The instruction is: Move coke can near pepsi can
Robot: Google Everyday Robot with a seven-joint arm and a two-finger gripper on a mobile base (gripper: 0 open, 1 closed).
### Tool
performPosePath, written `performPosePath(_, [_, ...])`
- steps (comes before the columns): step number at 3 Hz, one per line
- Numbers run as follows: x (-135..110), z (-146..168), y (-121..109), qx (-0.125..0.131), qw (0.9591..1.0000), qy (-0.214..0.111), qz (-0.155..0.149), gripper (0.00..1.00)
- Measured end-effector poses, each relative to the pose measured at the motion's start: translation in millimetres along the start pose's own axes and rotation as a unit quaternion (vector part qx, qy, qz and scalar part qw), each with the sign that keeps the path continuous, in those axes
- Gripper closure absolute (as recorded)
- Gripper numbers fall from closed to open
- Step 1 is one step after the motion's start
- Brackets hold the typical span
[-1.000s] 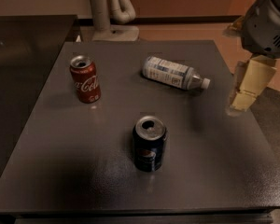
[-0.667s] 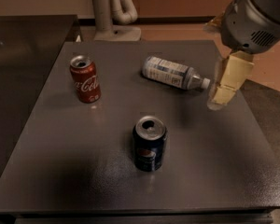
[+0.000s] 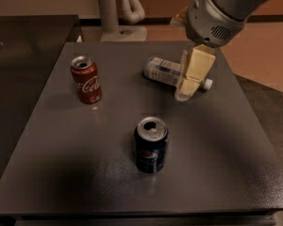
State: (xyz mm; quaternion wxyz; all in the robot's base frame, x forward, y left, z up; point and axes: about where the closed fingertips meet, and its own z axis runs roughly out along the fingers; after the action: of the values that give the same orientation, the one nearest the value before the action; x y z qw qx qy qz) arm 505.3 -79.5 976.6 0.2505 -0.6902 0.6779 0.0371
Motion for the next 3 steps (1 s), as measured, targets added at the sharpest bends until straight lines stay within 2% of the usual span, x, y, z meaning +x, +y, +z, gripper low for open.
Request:
performPosePath(1, [-23,20,-12,-0.005,0.9997,-0.013,-0.018,0.00])
performPosePath(3, [-66,66,-45,-0.020,0.9987,-0.040,-0.022,0.00])
